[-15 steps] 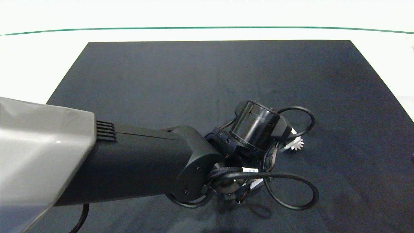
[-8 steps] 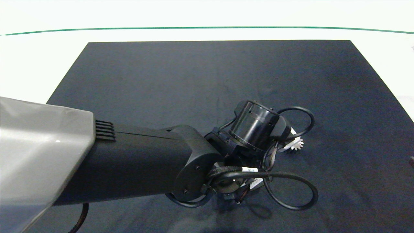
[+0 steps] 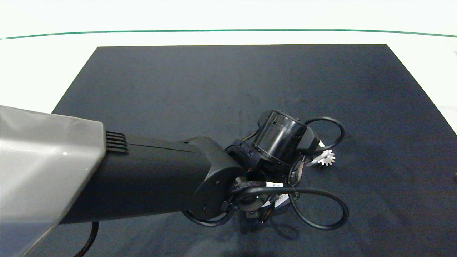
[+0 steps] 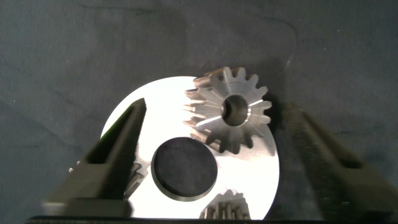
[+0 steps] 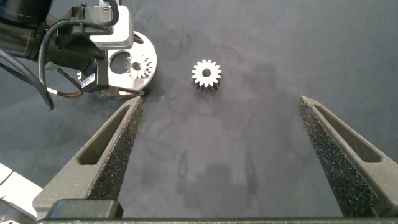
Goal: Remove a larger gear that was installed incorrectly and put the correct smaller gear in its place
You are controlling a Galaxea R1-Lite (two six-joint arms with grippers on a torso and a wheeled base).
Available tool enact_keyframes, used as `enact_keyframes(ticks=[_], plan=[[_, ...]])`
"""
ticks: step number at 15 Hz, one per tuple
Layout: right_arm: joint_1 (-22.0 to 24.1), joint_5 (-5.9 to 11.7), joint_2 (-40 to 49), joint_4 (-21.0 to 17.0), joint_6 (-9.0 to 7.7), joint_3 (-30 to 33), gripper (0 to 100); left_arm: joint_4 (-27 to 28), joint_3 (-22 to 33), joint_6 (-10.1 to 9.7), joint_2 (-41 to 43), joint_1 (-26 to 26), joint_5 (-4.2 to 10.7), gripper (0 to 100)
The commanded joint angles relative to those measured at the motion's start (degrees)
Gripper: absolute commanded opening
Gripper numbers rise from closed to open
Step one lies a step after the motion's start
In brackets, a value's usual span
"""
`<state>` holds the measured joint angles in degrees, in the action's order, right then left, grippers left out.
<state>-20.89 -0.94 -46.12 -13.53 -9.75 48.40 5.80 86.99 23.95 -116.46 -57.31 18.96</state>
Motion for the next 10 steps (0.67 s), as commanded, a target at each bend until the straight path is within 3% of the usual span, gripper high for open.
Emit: enact_keyframes(ticks=[1,5,10], plan=[[0.0,-0.03,0.1,-0.1,-0.09,0.0,100,0.3,-0.3,-0.05,1.1,0.2,0.2,100],[0.0,-0.03,0.2,-0.1,-0.09,0.5,100,4.4,-1.7,-2.07,6.5,-0.6,0.29,100],[0.0,0.06,0.2,-0.1,-0.18,0.5,100,4.4,-2.3,-3.12,8.5,-0.4,0.29,100]])
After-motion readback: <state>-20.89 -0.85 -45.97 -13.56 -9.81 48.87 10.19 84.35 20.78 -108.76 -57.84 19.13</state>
